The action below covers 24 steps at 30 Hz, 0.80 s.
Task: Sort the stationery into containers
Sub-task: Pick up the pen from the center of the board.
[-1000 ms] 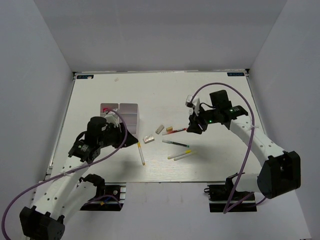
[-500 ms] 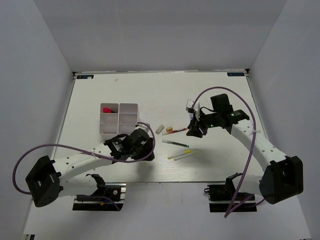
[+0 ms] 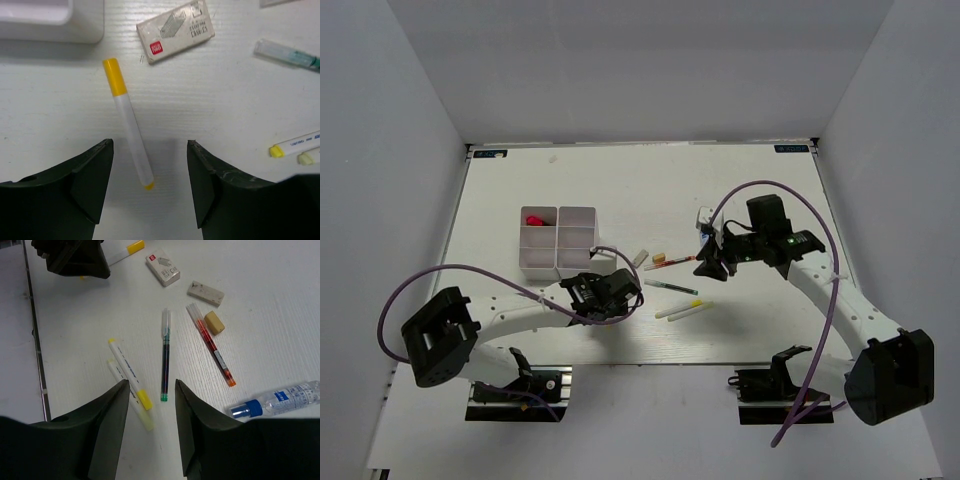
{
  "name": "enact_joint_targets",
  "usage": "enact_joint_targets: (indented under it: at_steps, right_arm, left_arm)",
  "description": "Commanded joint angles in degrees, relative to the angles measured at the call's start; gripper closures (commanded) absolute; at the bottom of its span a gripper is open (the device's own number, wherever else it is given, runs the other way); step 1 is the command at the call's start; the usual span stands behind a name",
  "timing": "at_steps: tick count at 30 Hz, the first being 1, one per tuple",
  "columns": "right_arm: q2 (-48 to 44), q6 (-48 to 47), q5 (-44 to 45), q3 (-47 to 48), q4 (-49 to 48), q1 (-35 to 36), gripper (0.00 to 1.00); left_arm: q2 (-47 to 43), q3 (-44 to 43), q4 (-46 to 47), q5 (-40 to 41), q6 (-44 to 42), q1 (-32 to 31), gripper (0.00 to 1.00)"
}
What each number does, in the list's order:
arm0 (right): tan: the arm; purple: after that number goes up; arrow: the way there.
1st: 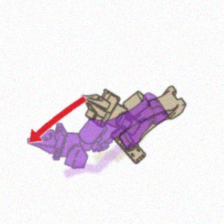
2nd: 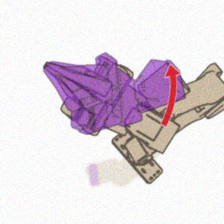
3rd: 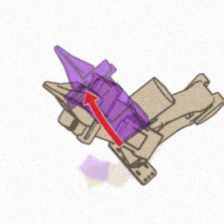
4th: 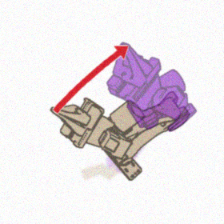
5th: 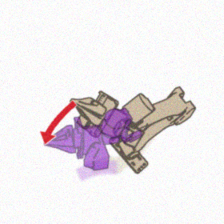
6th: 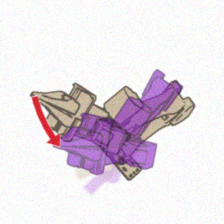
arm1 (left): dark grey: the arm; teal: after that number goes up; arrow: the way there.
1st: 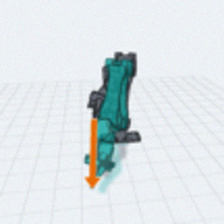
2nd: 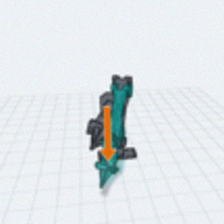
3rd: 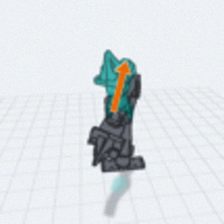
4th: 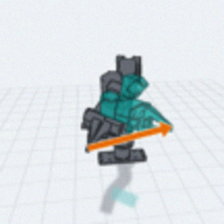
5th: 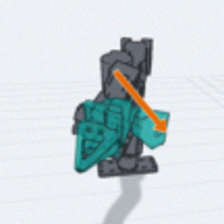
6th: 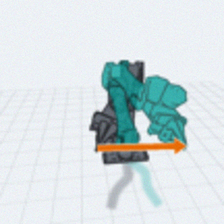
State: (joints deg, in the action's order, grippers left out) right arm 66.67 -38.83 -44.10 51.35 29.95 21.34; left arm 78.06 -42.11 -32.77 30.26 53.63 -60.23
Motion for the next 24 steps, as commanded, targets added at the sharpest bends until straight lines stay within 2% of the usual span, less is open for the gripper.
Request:
enact_joint_targets:
  at_steps: [1, 10, 24]
  right_arm:
    - [-1.37, -0.72, -1.61, -0.46, -1.92, -0.25, 0.52]
    - [-2.87, -0.46, -1.78, -1.25, -2.45, -0.34, 0.52]
    - [-3.92, -0.46, -2.13, -1.69, -2.1, -0.6, 0.52]
  left_arm:
    - [-1.95, -0.88, 1.4, 5.51, 2.27, -0.33, 0.29]
    - [0.77, 1.41, 5.53, 6.82, 2.89, 0.99, 0.39]
    - [2.62, 5.11, 7.9, 7.88, 5.17, 0.99, 0.45]
